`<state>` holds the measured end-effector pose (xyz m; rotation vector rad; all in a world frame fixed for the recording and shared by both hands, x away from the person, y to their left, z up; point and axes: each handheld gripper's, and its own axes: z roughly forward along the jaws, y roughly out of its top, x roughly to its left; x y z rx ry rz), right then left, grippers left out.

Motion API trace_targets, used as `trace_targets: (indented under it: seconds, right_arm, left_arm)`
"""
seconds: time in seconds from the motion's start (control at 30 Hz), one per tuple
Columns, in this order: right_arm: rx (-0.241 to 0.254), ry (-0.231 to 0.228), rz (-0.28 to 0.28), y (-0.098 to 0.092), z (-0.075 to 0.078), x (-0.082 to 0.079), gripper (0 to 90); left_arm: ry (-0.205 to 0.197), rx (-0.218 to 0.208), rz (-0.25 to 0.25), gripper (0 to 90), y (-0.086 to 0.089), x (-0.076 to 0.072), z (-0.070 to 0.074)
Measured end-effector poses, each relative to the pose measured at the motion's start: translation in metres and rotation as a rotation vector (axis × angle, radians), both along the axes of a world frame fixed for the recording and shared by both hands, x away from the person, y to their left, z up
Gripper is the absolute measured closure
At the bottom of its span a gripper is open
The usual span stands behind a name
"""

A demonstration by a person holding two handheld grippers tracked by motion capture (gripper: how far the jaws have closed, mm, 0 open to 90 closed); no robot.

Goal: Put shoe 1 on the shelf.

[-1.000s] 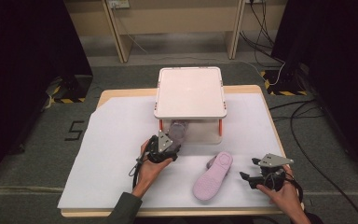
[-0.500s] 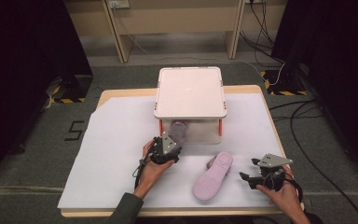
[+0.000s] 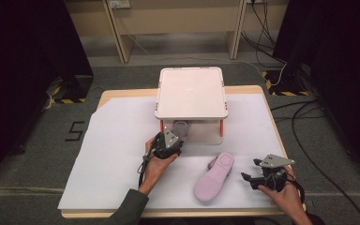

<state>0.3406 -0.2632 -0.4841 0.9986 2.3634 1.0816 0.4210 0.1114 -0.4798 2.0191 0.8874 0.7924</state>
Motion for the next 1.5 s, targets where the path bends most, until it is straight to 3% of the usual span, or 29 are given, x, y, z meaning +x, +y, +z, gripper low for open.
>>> trace_targets:
  seconds: [0.13,0.27,0.37,0.43,0.5,0.53,0.57,0.6,0.67,0.83,0.87,0.9,1.07,1.3,1.5]
  right_arm:
    - [0.000,-0.003,0.004,0.000,0.000,-0.001,25.1]
    - [0.003,-0.005,0.003,0.000,0.000,0.000,25.1]
    - [0.000,-0.002,0.006,0.000,0.000,0.000,25.1]
    - [-0.001,-0.005,0.007,0.001,0.001,-0.001,25.1]
    - [-0.004,-0.006,0.008,0.000,0.000,0.000,25.1]
    - [-0.004,-0.007,0.007,0.000,0.000,0.000,25.1]
    - [0.000,-0.006,0.006,0.001,0.001,-0.001,25.1]
    - [-0.004,-0.007,0.006,0.001,0.001,-0.001,25.1]
    - [-0.004,-0.003,0.004,0.001,0.000,-0.001,25.1]
    - [-0.005,-0.007,0.007,0.001,0.000,0.000,25.1]
    - [-0.002,-0.003,0.003,0.001,0.000,-0.001,25.1]
    - [-0.004,-0.005,0.006,0.001,0.000,0.000,25.1]
    - [0.000,-0.006,0.004,0.000,0.000,-0.001,25.1]
    - [-0.002,-0.006,0.005,0.000,0.000,0.000,25.1]
    - [-0.001,-0.004,0.005,0.000,0.000,0.000,25.1]
  left_arm:
    - [-0.007,-0.027,-0.029,38.6,0.007,0.001,-0.001]
    - [0.001,-0.010,-0.062,34.7,0.014,-0.007,-0.002]
    - [0.021,-0.006,-0.075,31.7,0.017,-0.009,-0.005]
    - [0.057,0.003,-0.059,35.1,0.018,-0.007,-0.008]
    - [0.090,-0.039,-0.054,36.6,0.017,-0.006,-0.011]
    - [0.097,-0.040,-0.069,40.3,0.015,-0.005,-0.012]
    - [0.092,-0.025,-0.079,44.6,0.012,-0.006,-0.012]
    - [0.079,0.013,-0.074,45.4,0.008,-0.006,-0.012]
    - [0.067,0.042,-0.071,44.4,0.003,-0.005,-0.011]
    - [0.065,0.001,-0.071,47.8,-0.013,0.000,-0.006]
    - [0.065,0.001,-0.071,48.6,-0.013,0.000,-0.006]
    - [0.065,0.028,-0.065,48.7,-0.018,0.005,-0.006]
    - [0.077,-0.012,-0.042,48.8,-0.018,0.017,-0.009]
    - [0.088,-0.016,-0.022,48.9,-0.018,0.030,-0.007]
    - [0.074,0.007,0.000,47.9,-0.021,0.029,-0.008]
